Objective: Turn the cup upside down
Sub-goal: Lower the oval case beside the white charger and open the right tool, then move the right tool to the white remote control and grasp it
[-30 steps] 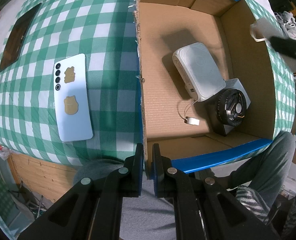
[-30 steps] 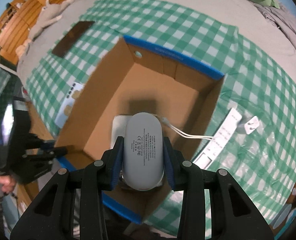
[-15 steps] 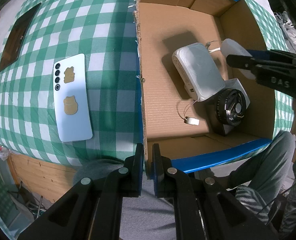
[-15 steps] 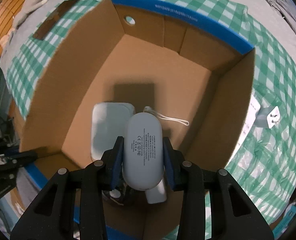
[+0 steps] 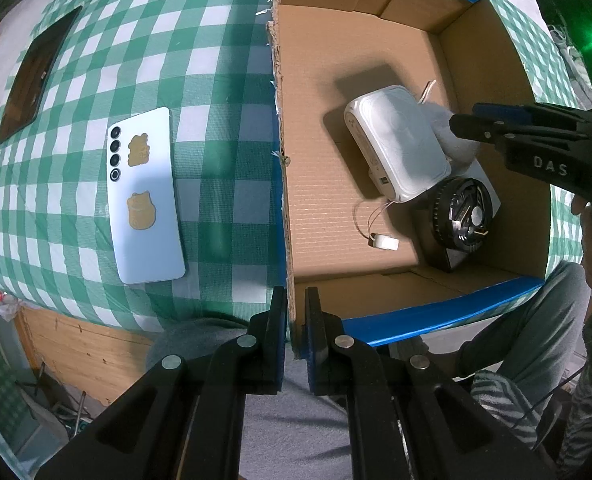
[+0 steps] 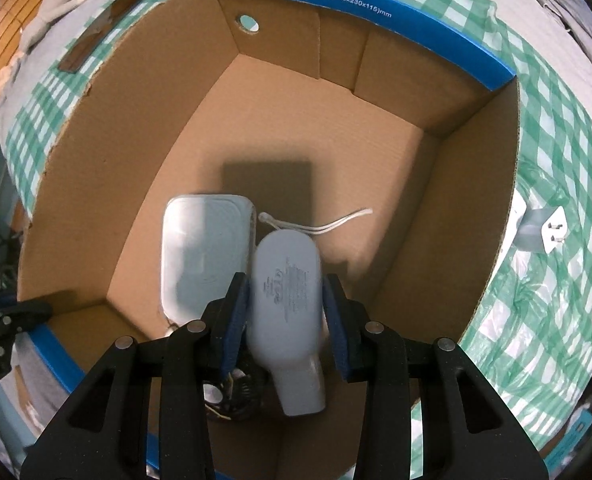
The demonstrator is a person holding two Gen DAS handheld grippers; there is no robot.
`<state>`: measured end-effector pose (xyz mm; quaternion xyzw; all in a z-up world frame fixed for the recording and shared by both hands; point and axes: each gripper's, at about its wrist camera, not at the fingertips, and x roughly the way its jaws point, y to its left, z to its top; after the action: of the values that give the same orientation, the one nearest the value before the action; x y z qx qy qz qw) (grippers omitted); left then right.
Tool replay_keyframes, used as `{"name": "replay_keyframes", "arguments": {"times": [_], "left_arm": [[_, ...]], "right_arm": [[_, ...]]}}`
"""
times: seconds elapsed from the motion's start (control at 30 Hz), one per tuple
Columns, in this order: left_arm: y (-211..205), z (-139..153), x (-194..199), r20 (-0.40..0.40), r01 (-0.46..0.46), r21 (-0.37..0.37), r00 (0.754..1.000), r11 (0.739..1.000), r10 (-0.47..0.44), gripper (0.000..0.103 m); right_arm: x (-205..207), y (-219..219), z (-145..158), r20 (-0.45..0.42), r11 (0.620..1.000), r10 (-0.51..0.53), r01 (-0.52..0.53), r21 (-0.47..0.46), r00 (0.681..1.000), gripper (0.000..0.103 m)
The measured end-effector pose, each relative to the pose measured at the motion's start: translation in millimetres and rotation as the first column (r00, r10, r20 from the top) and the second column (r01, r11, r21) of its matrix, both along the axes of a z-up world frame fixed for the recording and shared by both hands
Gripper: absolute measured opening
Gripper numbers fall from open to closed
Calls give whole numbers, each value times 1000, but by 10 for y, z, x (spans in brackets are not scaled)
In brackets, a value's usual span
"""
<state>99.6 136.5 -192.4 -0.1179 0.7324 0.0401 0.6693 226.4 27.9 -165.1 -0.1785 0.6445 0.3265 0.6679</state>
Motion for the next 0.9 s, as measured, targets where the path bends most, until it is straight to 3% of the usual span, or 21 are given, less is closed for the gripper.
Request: {"name": "replay_keyframes", "arguments": {"times": [0.43, 0.67, 0.9], "left_arm": [[-2, -1, -6, 0, 1, -3, 1000, 1000, -1, 7], [8, -4, 0, -1, 0, -5, 1000, 1000, 0, 7], [11, -4, -7, -1, 1, -2, 1000, 1000, -1, 7]], "right_arm": [[55, -265, 383, 17, 998, -38, 37, 58, 999, 62], [223, -527, 652, 23, 991, -97, 94, 93, 995, 63], [490, -887, 672, 35, 983, -174, 171, 68, 984, 63]]}}
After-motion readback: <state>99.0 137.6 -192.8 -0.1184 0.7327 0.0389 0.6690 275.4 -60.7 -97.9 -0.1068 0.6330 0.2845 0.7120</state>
